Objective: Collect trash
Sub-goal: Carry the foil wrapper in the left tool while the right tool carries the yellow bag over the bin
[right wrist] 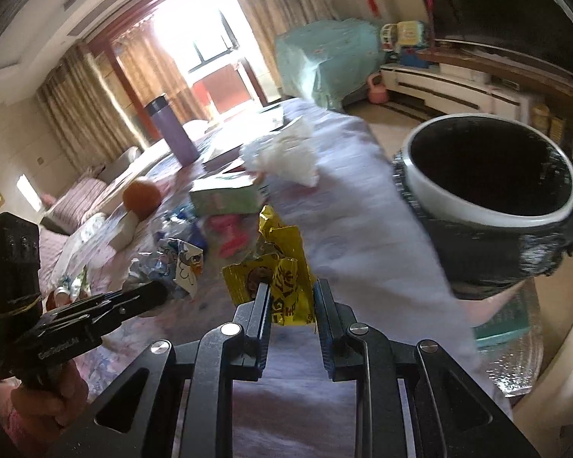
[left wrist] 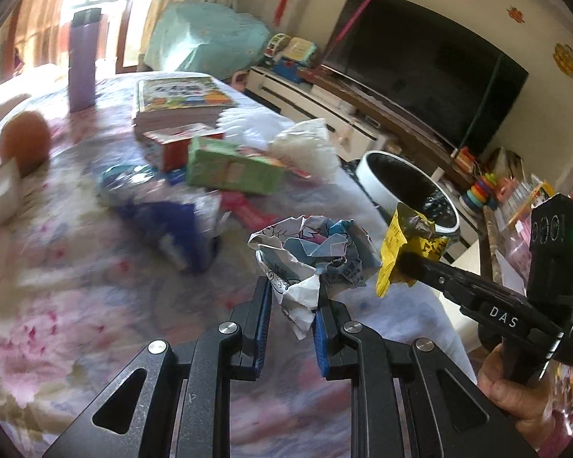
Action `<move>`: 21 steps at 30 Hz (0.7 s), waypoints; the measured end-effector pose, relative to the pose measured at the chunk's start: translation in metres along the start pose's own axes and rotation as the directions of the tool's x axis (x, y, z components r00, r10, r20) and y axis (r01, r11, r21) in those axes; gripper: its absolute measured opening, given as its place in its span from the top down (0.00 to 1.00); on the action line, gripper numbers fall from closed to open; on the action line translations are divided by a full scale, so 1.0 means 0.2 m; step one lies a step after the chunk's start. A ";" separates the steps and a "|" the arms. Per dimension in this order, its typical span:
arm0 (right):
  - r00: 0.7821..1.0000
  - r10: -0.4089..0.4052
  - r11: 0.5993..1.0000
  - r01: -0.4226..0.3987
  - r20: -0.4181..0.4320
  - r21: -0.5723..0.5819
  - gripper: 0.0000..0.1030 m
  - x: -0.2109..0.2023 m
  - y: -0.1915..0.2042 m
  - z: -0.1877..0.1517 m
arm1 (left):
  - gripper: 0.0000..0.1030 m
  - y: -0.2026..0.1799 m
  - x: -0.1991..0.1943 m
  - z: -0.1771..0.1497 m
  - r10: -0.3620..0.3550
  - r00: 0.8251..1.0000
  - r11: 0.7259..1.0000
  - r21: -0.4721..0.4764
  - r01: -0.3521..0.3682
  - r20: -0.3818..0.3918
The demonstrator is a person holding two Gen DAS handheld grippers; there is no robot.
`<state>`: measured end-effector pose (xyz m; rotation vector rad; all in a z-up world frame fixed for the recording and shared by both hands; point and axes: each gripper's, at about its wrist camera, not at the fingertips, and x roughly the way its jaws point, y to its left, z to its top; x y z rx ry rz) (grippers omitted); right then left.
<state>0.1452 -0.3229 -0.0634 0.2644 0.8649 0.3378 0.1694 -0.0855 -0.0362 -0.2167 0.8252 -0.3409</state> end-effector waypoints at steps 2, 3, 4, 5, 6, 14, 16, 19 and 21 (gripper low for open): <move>1.000 -0.010 1.000 0.010 0.009 0.012 0.79 -0.02 -0.04 0.01 | 0.82 -0.03 0.03 0.02 -0.005 1.000 1.000 0.011 0.006 -0.004; 1.000 -0.015 1.000 0.014 0.013 0.015 0.79 -0.03 -0.04 0.01 | 0.82 -0.04 0.04 0.02 -0.008 1.000 1.000 0.015 0.008 -0.006; 1.000 -0.021 1.000 0.021 0.020 0.022 0.79 -0.04 -0.07 0.01 | 0.82 -0.06 0.06 0.03 -0.011 1.000 1.000 0.022 0.011 -0.007; 0.999 -0.025 0.999 0.024 0.025 0.027 0.79 -0.05 -0.08 0.02 | 0.82 -0.08 0.07 0.03 -0.012 1.000 1.000 0.027 0.012 -0.009; 0.999 -0.028 0.999 0.027 0.028 0.031 0.79 -0.06 -0.10 0.02 | 0.82 -0.10 0.08 0.04 -0.016 1.000 0.999 0.033 0.016 -0.011; 0.996 -0.067 0.995 0.063 0.057 0.073 0.79 -0.13 -0.24 0.05 | 0.82 -0.22 0.16 0.09 -0.030 0.999 0.997 0.072 0.031 -0.023; 0.995 -0.076 0.994 0.070 0.063 0.083 0.79 -0.14 -0.26 0.05 | 0.82 -0.25 0.19 0.11 -0.034 0.999 0.996 0.080 0.036 -0.027; 0.994 -0.089 0.992 0.083 0.070 0.094 0.79 -0.16 -0.30 0.05 | 0.82 -0.29 0.22 0.13 -0.039 0.999 0.995 0.092 0.041 -0.031; 0.993 -0.097 0.991 0.090 0.072 0.100 0.79 -0.16 -0.32 0.06 | 0.82 -0.31 0.24 0.14 -0.043 0.998 0.994 0.099 0.047 -0.035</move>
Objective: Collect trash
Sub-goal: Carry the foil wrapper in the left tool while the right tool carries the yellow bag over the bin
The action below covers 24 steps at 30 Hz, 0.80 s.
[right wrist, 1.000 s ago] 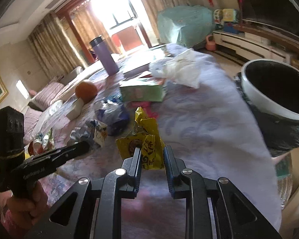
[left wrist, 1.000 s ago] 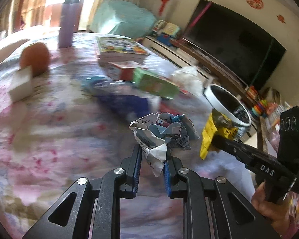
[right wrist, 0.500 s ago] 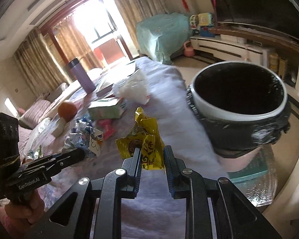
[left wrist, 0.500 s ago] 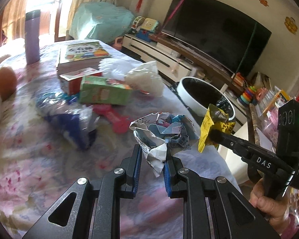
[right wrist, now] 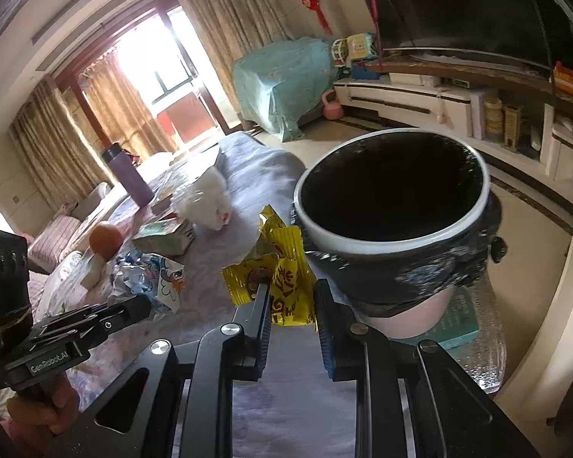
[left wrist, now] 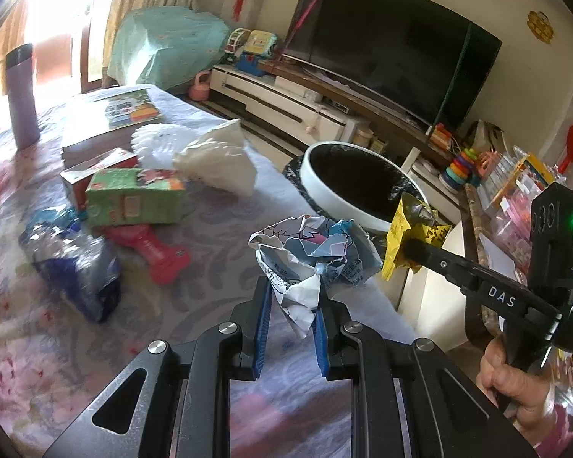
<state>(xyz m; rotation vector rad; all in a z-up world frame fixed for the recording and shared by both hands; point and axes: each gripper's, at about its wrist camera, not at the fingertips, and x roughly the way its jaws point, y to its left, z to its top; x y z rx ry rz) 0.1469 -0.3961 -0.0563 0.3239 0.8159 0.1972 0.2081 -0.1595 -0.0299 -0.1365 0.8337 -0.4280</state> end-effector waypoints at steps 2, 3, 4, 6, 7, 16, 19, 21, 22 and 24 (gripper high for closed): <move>1.000 -0.011 1.000 0.011 0.005 0.008 0.79 -0.01 -0.03 0.01 | 0.82 -0.02 0.03 0.02 -0.004 1.000 1.000 0.005 0.004 -0.003; 1.000 -0.014 1.000 0.014 0.007 0.010 0.79 -0.01 -0.05 0.02 | 0.82 -0.04 0.04 0.02 -0.008 1.000 1.000 0.005 0.008 -0.005; 1.000 -0.018 1.000 0.018 0.009 0.014 0.79 -0.01 -0.06 0.03 | 0.82 -0.05 0.06 0.03 -0.013 1.000 1.000 0.009 0.013 -0.008; 1.000 -0.028 0.999 0.027 0.015 0.019 0.79 -0.02 -0.09 0.05 | 0.82 -0.08 0.08 0.04 -0.015 1.000 1.000 0.016 0.015 -0.011; 0.999 -0.034 0.999 0.034 0.017 0.020 0.79 -0.02 -0.11 0.06 | 0.82 -0.10 0.10 0.06 -0.017 1.000 1.000 0.024 0.018 -0.013; 0.997 -0.071 0.997 0.071 0.028 0.024 0.79 -0.04 -0.22 0.17 | 0.82 -0.18 0.24 0.16 -0.035 0.999 0.998 0.042 0.036 -0.019; 0.996 -0.079 0.997 0.078 0.028 0.027 0.79 -0.03 -0.24 0.20 | 0.82 -0.20 0.29 0.20 -0.039 0.999 0.998 0.048 0.040 -0.021; 0.996 -0.082 0.996 0.081 0.026 0.029 0.79 -0.02 -0.27 0.23 | 0.82 -0.22 0.32 0.23 -0.039 0.999 0.998 0.054 0.040 -0.022; 0.996 -0.084 0.996 0.083 0.026 0.031 0.79 -0.01 -0.28 0.24 | 0.82 -0.23 0.33 0.25 -0.038 0.999 0.998 0.058 0.039 -0.022; 0.996 -0.089 0.996 0.088 0.027 0.031 0.79 -0.01 -0.29 0.25 | 0.81 -0.24 0.36 0.27 -0.035 0.999 0.997 0.063 0.036 -0.022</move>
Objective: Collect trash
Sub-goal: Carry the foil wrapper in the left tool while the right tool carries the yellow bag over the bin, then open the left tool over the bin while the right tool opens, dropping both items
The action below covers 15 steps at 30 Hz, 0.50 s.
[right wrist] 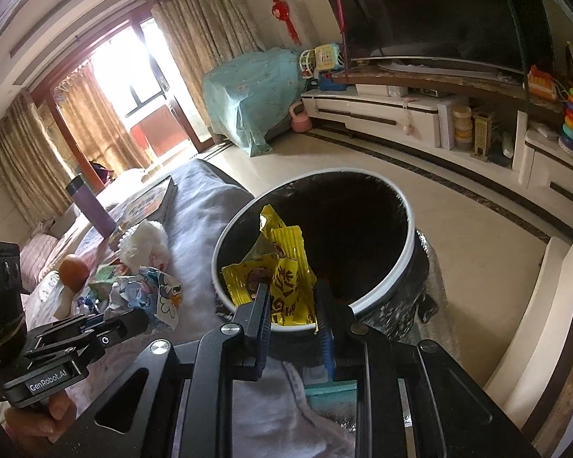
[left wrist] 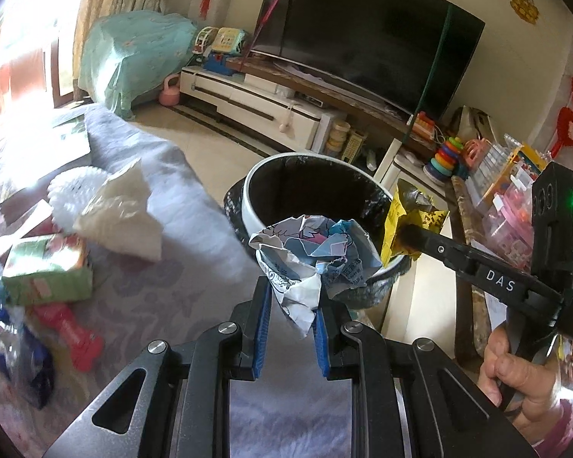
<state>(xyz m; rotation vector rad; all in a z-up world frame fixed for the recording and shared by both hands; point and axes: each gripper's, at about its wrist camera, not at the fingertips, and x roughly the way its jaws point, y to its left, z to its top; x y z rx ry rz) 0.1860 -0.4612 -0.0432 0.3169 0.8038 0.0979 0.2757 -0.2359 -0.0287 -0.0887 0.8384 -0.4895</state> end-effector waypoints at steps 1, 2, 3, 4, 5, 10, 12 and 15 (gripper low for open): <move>1.000 -0.003 1.000 0.003 0.000 0.000 0.79 0.01 -0.01 0.01 | 0.81 0.00 0.02 0.02 0.002 1.000 1.000 0.001 -0.002 -0.002; 1.000 -0.004 1.000 0.004 -0.001 -0.001 0.78 0.01 -0.01 0.02 | 0.81 -0.01 0.04 0.04 0.004 1.000 1.000 0.000 -0.004 -0.004; 1.000 -0.005 1.000 0.005 -0.003 0.000 0.78 0.01 -0.02 0.03 | 0.81 -0.01 0.05 0.05 0.004 1.000 1.000 0.001 -0.004 -0.005; 1.000 -0.005 1.000 0.005 -0.006 0.000 0.78 0.02 -0.02 0.04 | 0.81 -0.01 0.06 0.06 0.006 1.000 1.000 0.003 -0.006 -0.005; 1.000 -0.006 1.000 0.006 -0.006 0.000 0.78 0.03 -0.03 0.05 | 0.81 -0.02 0.08 0.08 0.010 1.000 1.000 0.007 -0.010 -0.005; 1.000 -0.011 1.000 0.011 -0.011 -0.002 0.78 0.06 -0.05 0.10 | 0.81 -0.06 0.15 0.14 0.022 1.000 0.999 0.035 -0.021 -0.008; 1.000 -0.013 1.000 0.013 -0.011 -0.002 0.78 0.06 -0.06 0.11 | 0.81 -0.08 0.18 0.16 0.025 1.000 0.999 0.045 -0.025 -0.010; 1.000 -0.017 1.000 0.017 -0.015 -0.004 0.77 0.08 -0.07 0.12 | 0.81 -0.08 0.22 0.18 0.025 1.000 0.998 0.054 -0.024 -0.017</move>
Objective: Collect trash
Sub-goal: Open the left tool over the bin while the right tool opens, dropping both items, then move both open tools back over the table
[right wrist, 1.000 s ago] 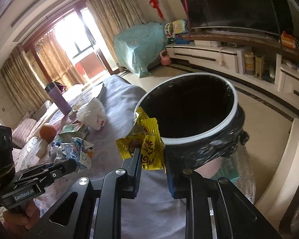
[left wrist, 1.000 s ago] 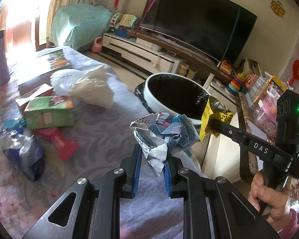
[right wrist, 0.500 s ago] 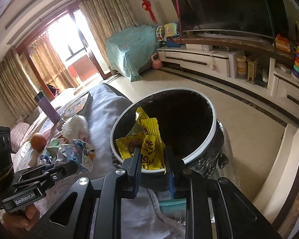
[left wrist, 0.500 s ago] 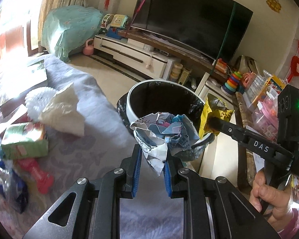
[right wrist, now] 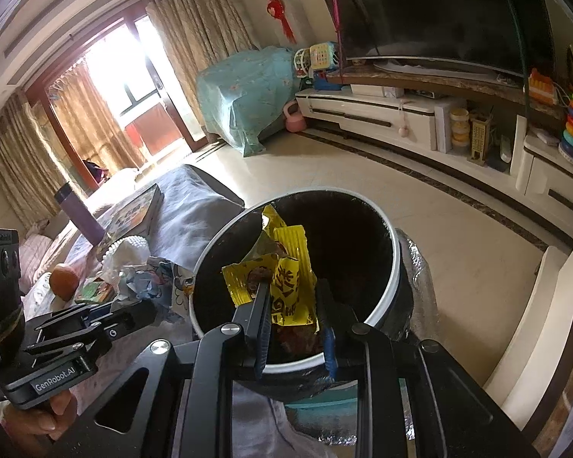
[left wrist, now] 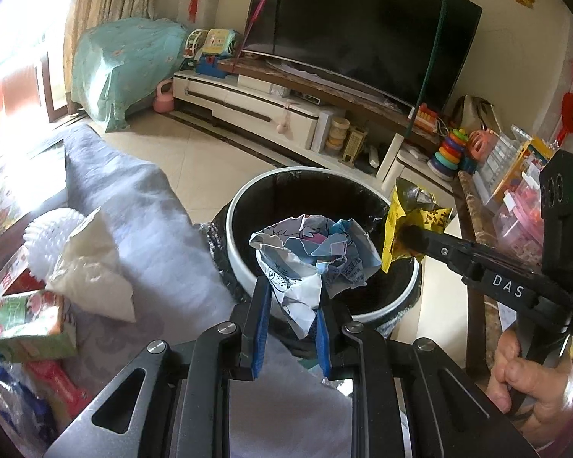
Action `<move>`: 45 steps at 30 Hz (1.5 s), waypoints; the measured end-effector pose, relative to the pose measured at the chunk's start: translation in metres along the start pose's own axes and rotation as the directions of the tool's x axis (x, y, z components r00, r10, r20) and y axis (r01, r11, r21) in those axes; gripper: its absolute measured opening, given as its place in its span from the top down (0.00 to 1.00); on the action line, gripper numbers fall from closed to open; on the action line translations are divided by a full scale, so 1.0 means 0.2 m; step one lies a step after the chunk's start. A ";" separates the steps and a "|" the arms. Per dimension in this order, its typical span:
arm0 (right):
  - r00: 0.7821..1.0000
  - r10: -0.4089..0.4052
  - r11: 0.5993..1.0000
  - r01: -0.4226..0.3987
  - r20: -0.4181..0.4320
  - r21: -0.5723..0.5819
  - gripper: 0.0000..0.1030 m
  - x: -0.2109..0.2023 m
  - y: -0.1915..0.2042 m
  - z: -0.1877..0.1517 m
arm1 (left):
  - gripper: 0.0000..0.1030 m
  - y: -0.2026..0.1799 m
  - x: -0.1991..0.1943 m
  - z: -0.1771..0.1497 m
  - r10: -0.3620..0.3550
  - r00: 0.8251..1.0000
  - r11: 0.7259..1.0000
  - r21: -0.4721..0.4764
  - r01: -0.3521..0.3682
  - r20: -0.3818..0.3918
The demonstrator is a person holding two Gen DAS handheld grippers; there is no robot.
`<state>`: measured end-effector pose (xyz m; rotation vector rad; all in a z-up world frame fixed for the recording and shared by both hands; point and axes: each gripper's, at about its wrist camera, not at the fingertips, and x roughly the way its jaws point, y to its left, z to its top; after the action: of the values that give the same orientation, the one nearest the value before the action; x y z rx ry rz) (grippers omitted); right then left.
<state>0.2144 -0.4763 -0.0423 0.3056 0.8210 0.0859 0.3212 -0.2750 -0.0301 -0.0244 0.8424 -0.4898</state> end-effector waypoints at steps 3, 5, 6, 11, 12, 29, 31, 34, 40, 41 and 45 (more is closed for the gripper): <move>1.000 -0.004 1.000 0.004 -0.009 -0.001 0.77 0.02 -0.03 0.02 | 0.81 0.00 0.04 0.02 -0.001 1.000 1.000 0.004 0.001 -0.006; 1.000 -0.008 1.000 0.008 -0.014 0.000 0.77 0.03 -0.04 0.02 | 0.81 0.00 0.06 0.03 0.000 1.000 1.000 0.005 0.000 -0.012; 1.000 -0.011 1.000 0.011 -0.018 0.002 0.77 0.04 -0.04 0.03 | 0.81 0.00 0.08 0.04 0.000 1.000 1.000 0.005 0.000 -0.015; 0.999 -0.017 1.000 0.017 -0.027 -0.001 0.76 0.06 -0.06 0.04 | 0.81 0.00 0.12 0.06 0.004 1.000 1.000 0.008 -0.004 -0.020; 0.999 -0.018 1.000 0.018 -0.029 -0.002 0.76 0.07 -0.06 0.04 | 0.81 0.00 0.13 0.07 0.001 1.000 1.000 0.012 -0.001 -0.021; 1.000 0.023 0.999 -0.022 -0.021 0.027 0.39 0.05 -0.08 0.05 | 0.46 0.02 0.12 0.03 0.017 1.000 1.000 0.003 -0.017 -0.026; 0.999 0.037 0.999 -0.037 -0.007 0.032 0.33 0.02 -0.06 0.03 | 0.44 0.02 0.07 -0.01 0.023 1.000 1.000 0.010 -0.022 -0.016; 0.998 0.058 0.998 -0.058 0.010 0.032 0.27 -0.01 -0.01 0.00 | 0.43 0.04 0.01 -0.06 0.022 1.000 1.000 -0.003 -0.022 -0.006; 0.995 0.094 0.995 -0.095 0.027 0.038 0.17 -0.07 0.08 -0.09 | 0.43 0.15 -0.15 -0.21 0.015 1.000 0.998 -0.064 -0.013 0.017; 0.995 0.101 0.994 -0.102 0.027 0.039 0.17 -0.07 0.10 -0.10 | 0.43 0.17 -0.19 -0.25 0.016 1.000 0.997 -0.073 -0.014 0.021; 0.992 0.124 0.992 -0.125 0.015 0.030 0.16 -0.07 0.18 -0.17 | 0.43 0.25 -0.29 -0.35 0.023 0.999 0.995 -0.099 -0.021 0.026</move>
<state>0.1813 -0.4361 -0.0422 0.3863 0.7906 0.1880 0.2592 -0.1943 -0.0465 -0.1119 0.8387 -0.4261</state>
